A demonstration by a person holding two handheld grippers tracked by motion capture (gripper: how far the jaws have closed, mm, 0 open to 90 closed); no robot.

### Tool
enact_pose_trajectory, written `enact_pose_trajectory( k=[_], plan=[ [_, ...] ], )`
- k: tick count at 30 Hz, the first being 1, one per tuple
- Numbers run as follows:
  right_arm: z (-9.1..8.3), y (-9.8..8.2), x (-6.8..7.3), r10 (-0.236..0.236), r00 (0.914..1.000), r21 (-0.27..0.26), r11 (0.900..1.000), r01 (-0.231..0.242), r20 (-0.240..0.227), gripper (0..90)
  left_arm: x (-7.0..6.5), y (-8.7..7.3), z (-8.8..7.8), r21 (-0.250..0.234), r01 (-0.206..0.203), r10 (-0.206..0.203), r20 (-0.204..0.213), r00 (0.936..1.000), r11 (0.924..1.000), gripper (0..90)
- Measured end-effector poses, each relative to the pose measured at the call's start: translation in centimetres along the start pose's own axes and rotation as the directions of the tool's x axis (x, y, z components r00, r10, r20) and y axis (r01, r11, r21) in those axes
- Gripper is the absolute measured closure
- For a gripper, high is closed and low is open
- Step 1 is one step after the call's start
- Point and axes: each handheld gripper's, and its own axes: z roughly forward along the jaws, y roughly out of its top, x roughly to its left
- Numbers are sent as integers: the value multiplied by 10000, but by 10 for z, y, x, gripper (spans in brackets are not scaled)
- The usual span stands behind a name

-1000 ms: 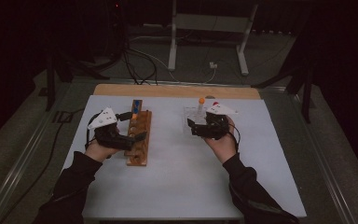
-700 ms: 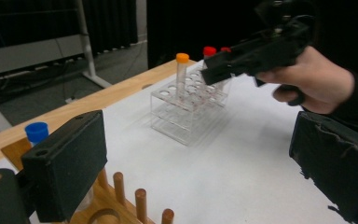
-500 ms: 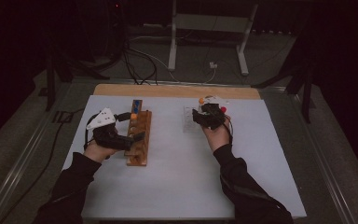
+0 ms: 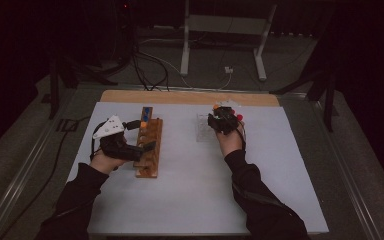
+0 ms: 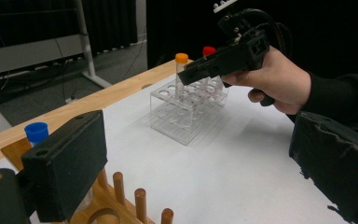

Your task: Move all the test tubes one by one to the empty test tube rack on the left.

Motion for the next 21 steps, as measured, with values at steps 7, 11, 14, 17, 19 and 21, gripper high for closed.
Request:
enact_pose_trajectory(
  k=[7, 11, 14, 17, 19, 21],
  plan=[
    [6, 1, -2, 140, 9998, 3, 9999, -140, 166, 669, 0, 0, 0, -44, 24, -25, -36, 10000, 10000, 51],
    [7, 1, -2, 127, 9996, -76, 9999, -125, 237, 732, 0, 0, 1, 0, 26, -26, 25, 10000, 10000, 52],
    [7, 1, -2, 96, 9996, -92, 9999, -94, 268, 746, 0, 0, 1, 30, 45, -45, 39, 10000, 10000, 52],
    [6, 2, -2, 1, 9997, -72, 10000, 1, 243, 749, 0, -1, 2, 57, 62, -62, 43, 10000, 10000, 52],
    [5, 3, -2, -52, 9997, -96, 9999, 54, 230, 750, 0, -1, 2, 66, 70, -70, 19, 10000, 10000, 52],
    [5, 3, -2, -86, 9997, -87, 9999, 88, 234, 750, 0, -1, 2, 60, 47, -47, 7, 10000, 10000, 52]
  ],
)
